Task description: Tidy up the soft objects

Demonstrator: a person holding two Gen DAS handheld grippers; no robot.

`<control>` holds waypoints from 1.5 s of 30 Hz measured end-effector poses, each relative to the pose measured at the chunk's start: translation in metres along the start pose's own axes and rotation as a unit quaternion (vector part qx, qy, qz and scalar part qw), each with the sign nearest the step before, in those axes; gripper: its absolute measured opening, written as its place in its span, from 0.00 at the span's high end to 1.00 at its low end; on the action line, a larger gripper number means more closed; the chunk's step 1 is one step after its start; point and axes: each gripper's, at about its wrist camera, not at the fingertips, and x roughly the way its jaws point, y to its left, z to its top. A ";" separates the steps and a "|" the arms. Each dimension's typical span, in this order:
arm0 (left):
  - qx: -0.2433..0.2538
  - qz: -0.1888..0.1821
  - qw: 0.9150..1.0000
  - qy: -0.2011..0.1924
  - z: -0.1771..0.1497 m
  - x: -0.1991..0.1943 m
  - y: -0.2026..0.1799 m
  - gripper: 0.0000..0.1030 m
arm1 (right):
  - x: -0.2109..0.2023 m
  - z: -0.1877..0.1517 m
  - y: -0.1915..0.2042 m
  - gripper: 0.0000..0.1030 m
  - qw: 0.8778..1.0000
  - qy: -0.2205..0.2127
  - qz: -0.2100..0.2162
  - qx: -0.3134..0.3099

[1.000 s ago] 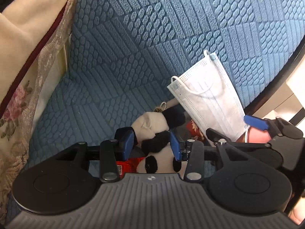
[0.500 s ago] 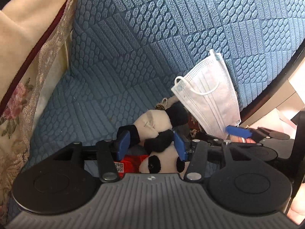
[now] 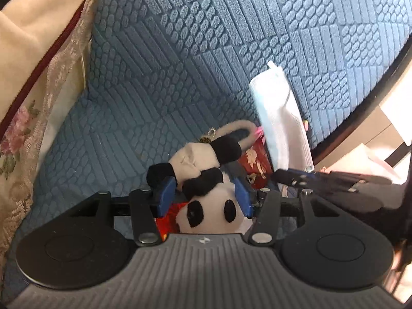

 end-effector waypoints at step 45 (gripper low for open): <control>0.003 -0.050 0.998 -0.041 -0.043 -0.084 0.020 0.59 | -0.120 -0.041 0.036 0.96 0.992 -0.063 0.066 0.087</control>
